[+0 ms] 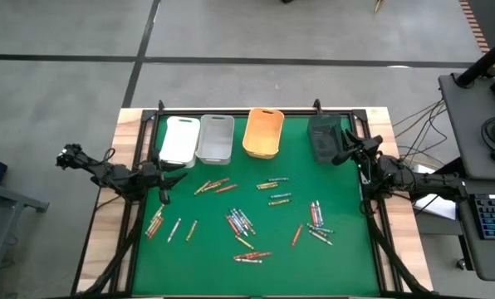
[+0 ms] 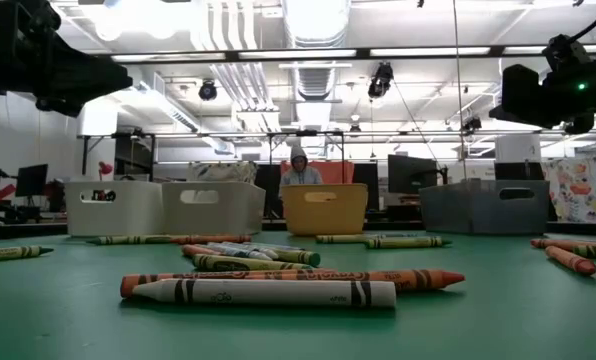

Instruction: Sort crayons

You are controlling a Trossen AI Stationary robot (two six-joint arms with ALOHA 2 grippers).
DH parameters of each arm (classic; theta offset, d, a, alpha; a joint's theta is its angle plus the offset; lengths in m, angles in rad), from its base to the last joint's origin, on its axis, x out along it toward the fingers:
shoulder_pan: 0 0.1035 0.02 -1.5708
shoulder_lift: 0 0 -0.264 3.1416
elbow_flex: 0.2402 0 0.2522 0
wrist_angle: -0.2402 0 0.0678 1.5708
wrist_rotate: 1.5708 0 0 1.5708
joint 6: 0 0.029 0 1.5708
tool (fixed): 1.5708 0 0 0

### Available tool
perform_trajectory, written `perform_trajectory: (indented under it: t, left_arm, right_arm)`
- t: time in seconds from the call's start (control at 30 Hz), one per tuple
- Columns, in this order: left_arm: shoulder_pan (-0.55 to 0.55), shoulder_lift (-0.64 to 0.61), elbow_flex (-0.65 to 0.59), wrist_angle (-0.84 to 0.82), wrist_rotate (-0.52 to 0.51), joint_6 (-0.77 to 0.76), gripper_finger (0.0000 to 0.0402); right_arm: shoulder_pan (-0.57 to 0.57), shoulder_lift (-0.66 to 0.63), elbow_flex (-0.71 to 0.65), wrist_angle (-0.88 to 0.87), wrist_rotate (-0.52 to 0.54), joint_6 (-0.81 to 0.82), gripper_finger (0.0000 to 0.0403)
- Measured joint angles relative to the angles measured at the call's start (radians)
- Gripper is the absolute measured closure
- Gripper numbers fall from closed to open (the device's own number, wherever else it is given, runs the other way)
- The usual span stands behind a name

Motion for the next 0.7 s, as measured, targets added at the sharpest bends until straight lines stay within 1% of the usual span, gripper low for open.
perform_trajectory:
  t: [0.37, 0.43, 0.53, 0.57, 0.6, 0.63, 0.7]
  left_arm:
    - [0.0, 0.0, 0.0, 0.0, 0.0, 0.0, 0.0287]
    - [0.0, 0.0, 0.0, 0.0, 0.0, 0.0, 0.0287]
    - [0.0, 0.0, 0.0, 0.035, 0.0, 0.0, 0.0287]
    - [0.0, 0.0, 0.0, 0.072, 0.0, 0.0, 0.0287]
    - [0.0, 0.0, 0.0, 0.115, 0.0, -0.001, 0.0287]
    - [0.0, 0.0, 0.0, 0.162, 0.0, -0.004, 0.0287]
    - [0.0, 0.0, 0.0, 0.257, 0.0, -0.004, 0.0287]
  right_arm:
    - [0.0, 0.0, 0.0, 0.0, 0.0, 0.003, 0.0335]
    - [0.0, 0.0, 0.0, 0.0, 0.0, 0.054, 0.0335]
    - [0.0, 0.0, 0.0, -0.001, -0.014, 0.24, 0.0335]
    - [0.0, 0.0, 0.0, 0.0, -0.047, 0.324, 0.0335]
    - [0.0, 0.0, 0.0, 0.002, -0.115, 0.396, 0.0335]
    - [0.0, 0.0, 0.0, 0.006, -0.217, 0.44, 0.0335]
    - [0.0, 0.003, 0.0, 0.033, -0.448, 0.468, 0.0335]
